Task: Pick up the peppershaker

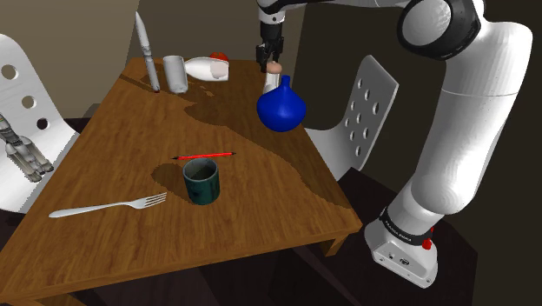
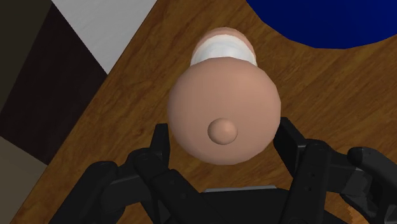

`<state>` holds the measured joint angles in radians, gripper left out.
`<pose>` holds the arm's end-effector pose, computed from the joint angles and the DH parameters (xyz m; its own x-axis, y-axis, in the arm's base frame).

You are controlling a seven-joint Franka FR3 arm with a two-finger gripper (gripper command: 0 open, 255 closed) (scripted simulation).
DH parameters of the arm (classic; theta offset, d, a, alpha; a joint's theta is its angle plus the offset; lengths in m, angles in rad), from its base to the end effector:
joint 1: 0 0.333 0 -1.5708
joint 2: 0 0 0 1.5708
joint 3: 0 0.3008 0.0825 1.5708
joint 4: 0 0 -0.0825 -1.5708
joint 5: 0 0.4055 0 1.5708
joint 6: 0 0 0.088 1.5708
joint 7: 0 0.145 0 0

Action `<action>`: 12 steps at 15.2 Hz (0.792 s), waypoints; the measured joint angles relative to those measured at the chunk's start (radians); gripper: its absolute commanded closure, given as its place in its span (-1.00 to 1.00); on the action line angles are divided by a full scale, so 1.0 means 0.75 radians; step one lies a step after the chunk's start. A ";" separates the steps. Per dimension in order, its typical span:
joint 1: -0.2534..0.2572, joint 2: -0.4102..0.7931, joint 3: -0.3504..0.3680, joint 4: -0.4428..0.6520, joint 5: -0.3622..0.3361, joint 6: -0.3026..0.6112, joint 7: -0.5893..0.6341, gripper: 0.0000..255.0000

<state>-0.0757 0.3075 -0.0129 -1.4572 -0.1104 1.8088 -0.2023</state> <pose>0.6742 -0.0723 0.4573 0.9901 0.1387 0.0192 0.1355 -0.9837 0.1183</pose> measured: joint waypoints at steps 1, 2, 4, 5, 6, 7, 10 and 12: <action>0.000 0.002 0.000 0.003 0.000 -0.001 -0.001 1.00; -0.001 0.003 0.000 0.011 0.001 -0.011 -0.002 1.00; 0.000 0.003 0.000 0.038 0.002 -0.039 -0.005 1.00; -0.001 0.001 0.000 0.055 0.002 -0.057 -0.008 1.00; -0.001 0.005 0.000 0.077 0.003 -0.074 -0.010 1.00; 0.000 0.006 0.000 0.095 0.003 -0.093 -0.010 1.00; 0.000 0.020 0.000 0.168 0.004 -0.151 -0.017 1.00; 0.000 0.031 -0.001 0.224 0.005 -0.195 -0.023 1.00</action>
<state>-0.0757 0.3310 -0.0133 -1.2891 -0.1068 1.6626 -0.2193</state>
